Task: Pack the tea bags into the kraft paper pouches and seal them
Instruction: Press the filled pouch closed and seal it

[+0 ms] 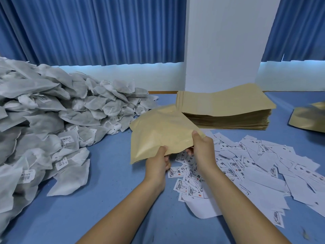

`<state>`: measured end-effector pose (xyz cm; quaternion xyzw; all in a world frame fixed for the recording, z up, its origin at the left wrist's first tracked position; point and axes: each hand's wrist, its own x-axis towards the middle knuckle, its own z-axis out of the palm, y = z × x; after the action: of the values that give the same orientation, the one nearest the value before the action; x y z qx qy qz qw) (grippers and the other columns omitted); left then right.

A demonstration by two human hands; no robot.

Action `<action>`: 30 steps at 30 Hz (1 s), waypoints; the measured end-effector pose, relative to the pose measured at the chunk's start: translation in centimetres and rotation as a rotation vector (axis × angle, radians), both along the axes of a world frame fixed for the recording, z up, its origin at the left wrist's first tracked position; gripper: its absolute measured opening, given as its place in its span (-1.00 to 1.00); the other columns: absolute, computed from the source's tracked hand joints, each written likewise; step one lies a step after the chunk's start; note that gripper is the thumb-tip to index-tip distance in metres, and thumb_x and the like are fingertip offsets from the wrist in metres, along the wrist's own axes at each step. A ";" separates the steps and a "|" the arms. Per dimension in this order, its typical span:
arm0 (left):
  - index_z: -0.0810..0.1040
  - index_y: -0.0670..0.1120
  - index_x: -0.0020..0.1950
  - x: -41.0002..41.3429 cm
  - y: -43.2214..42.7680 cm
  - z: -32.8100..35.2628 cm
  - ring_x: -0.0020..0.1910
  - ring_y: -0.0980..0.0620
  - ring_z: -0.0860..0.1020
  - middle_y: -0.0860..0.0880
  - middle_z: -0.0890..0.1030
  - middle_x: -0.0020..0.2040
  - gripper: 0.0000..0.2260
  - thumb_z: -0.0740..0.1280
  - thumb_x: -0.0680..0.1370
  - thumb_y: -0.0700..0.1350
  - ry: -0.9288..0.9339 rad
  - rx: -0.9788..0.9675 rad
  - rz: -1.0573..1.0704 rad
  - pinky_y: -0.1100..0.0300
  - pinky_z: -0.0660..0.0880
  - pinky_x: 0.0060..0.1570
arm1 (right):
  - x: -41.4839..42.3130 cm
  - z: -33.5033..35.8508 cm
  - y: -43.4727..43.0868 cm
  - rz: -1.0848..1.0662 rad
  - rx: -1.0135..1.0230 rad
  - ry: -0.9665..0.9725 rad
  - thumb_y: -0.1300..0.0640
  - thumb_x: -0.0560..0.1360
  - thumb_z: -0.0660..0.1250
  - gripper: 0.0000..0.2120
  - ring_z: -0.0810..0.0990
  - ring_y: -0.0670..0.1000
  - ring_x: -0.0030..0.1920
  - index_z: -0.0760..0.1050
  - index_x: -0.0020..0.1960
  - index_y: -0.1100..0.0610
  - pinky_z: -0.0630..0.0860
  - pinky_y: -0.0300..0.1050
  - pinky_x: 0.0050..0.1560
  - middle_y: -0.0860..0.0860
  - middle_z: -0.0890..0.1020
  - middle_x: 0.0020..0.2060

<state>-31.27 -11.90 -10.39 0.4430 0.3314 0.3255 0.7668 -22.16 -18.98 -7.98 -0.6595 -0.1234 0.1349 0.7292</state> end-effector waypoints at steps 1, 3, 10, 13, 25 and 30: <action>0.41 -0.09 -0.26 0.0 0.1 -0.1 -0.59 0.11 0.18 0.06 0.31 -0.54 -0.81 0.28 0.56 -0.17 0.003 0.008 0.004 0.28 0.14 -0.53 | -0.3 -0.1 0.1 0.054 0.023 0.005 0.14 0.59 0.22 -0.72 0.38 -0.02 -0.59 0.47 -0.27 0.19 0.30 -0.25 -0.58 0.08 0.47 -0.54; 0.42 -0.10 -0.25 0.0 -0.2 -0.2 -0.59 0.10 0.21 0.03 0.32 -0.53 -0.79 0.25 0.59 -0.12 -0.038 -0.011 -0.055 0.25 0.20 -0.52 | -1.2 -0.3 0.2 0.156 0.019 0.016 0.19 0.52 0.35 -0.79 0.38 -0.03 -0.58 0.51 -0.29 0.19 0.32 -0.27 -0.57 0.06 0.47 -0.55; 0.42 -0.07 -0.15 -0.1 0.0 0.3 -0.58 0.12 0.19 0.03 0.27 -0.48 -0.73 0.07 0.64 0.01 -0.139 -0.181 0.093 0.31 0.16 -0.62 | -1.7 0.0 0.7 0.088 0.052 0.058 0.13 0.54 0.31 -0.75 0.34 -0.04 -0.66 0.48 -0.28 0.21 0.28 -0.27 -0.60 0.06 0.45 -0.62; 0.37 -0.02 -0.18 -0.7 1.0 0.5 -0.59 0.16 0.17 0.04 0.27 -0.40 -0.80 0.10 0.63 -0.13 -0.097 -0.161 0.249 0.34 0.10 -0.65 | -0.2 0.7 -0.2 -0.014 0.123 0.092 0.15 0.60 0.21 -0.75 0.39 -0.03 -0.62 0.48 -0.19 0.24 0.34 -0.22 -0.58 0.10 0.49 -0.54; 0.47 0.04 0.16 -1.3 0.9 4.2 0.13 -0.04 0.55 0.01 0.58 0.13 -0.77 0.10 0.63 -0.20 -0.195 0.065 0.354 -0.12 0.42 0.29 | -0.2 1.5 -1.5 0.117 -0.126 -0.050 0.23 0.61 0.16 -0.80 0.68 0.10 -0.17 0.46 0.16 0.29 0.61 -0.01 -0.08 0.17 0.62 -0.03; 0.12 -0.11 0.55 0.6 -1.3 10.2 0.45 -0.22 0.25 -0.22 0.23 0.51 -0.46 0.05 0.56 -0.31 -0.103 0.448 0.313 -0.09 0.22 0.43 | -3.3 3.4 -2.6 0.542 -0.276 -0.580 0.02 0.42 0.35 -0.33 0.25 -0.21 0.37 0.18 0.47 -0.08 0.23 -0.43 0.32 -0.27 0.29 0.38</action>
<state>-30.66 -13.17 -0.18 0.5281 0.2761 0.5270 0.6059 -25.43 -21.58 -4.59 -0.7054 -0.4731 0.1459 0.5072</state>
